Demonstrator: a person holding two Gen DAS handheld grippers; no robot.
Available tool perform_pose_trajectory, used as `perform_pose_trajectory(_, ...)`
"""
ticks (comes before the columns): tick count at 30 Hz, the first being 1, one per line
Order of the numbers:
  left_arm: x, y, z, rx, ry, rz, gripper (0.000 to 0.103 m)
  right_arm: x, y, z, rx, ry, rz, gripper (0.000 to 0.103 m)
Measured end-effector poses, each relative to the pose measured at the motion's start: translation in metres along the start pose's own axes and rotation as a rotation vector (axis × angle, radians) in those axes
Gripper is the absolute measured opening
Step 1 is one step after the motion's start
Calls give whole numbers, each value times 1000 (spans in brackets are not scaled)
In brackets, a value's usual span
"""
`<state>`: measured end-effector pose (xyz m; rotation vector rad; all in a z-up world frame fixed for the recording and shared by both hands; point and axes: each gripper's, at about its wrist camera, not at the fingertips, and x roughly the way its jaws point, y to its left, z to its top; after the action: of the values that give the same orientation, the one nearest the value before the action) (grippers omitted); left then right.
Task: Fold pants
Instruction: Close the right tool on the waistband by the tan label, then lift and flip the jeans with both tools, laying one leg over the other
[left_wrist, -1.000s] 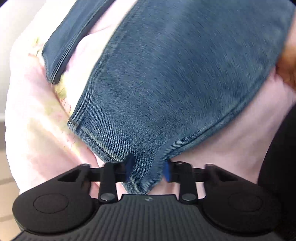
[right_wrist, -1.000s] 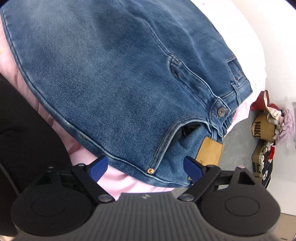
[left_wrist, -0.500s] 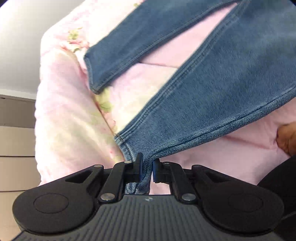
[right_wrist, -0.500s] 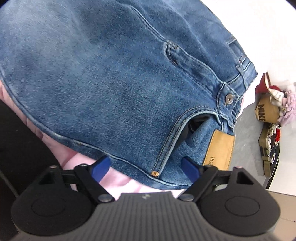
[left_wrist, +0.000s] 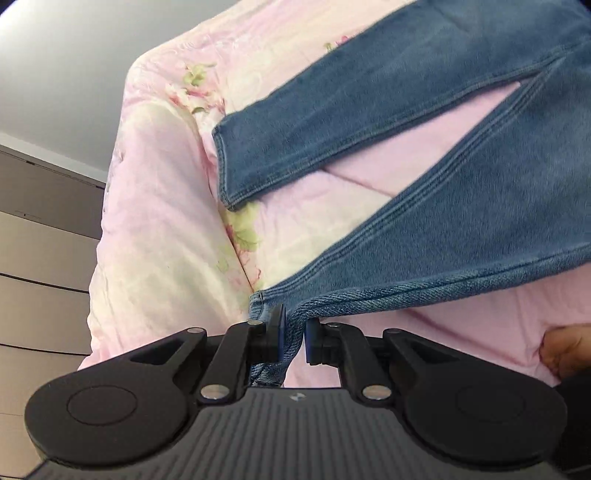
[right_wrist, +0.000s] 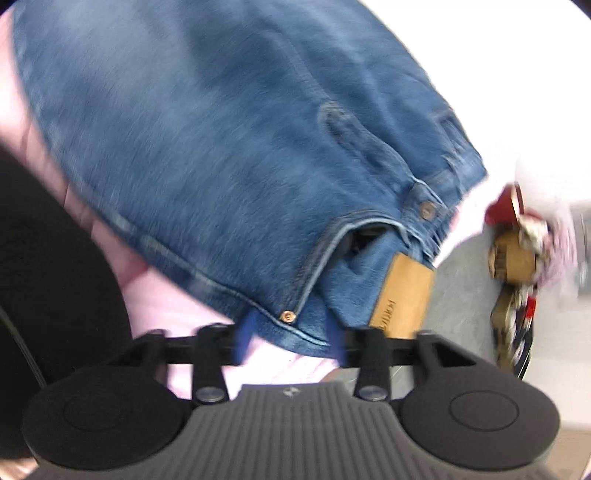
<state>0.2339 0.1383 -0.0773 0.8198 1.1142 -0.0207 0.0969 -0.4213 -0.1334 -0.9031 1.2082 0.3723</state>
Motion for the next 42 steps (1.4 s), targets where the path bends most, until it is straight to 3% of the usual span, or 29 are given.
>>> perform_pose_trajectory(2, -3, 2, 3, -6, -7, 5, 11, 2, 10, -1, -103, -29, -31, 60)
perform_pose_trajectory(7, 0, -1, 7, 2, 8, 13, 11, 7, 25, -6, -327, -94, -52, 64)
perform_pose_trajectory(17, 10, 0, 8, -20, 47, 9, 11, 9, 34, -16, -358, -186, -119, 63)
perform_pose_trajectory(21, 9, -4, 6, -2, 53, 20, 11, 1, 34, -27, -403, -144, -83, 55)
perform_pose_trajectory(25, 10, -5, 6, -20, 63, 25, 11, -2, 36, -36, -408, -139, -88, 55)
perform_pose_trajectory(31, 5, -4, 4, -41, 60, 37, 11, 27, 57, -37, -488, -143, -185, 62)
perform_pose_trajectory(32, 4, -4, 3, -48, 56, 36, 11, 28, 58, -38, -491, -151, -202, 62)
perform_pose_trajectory(36, 0, 1, -2, -79, 44, 30, 11, 11, 50, -40, -386, -205, -275, 32)
perform_pose_trajectory(42, 4, 14, -7, -164, 63, 34, 11, -32, 32, -32, -142, -290, -366, 24)
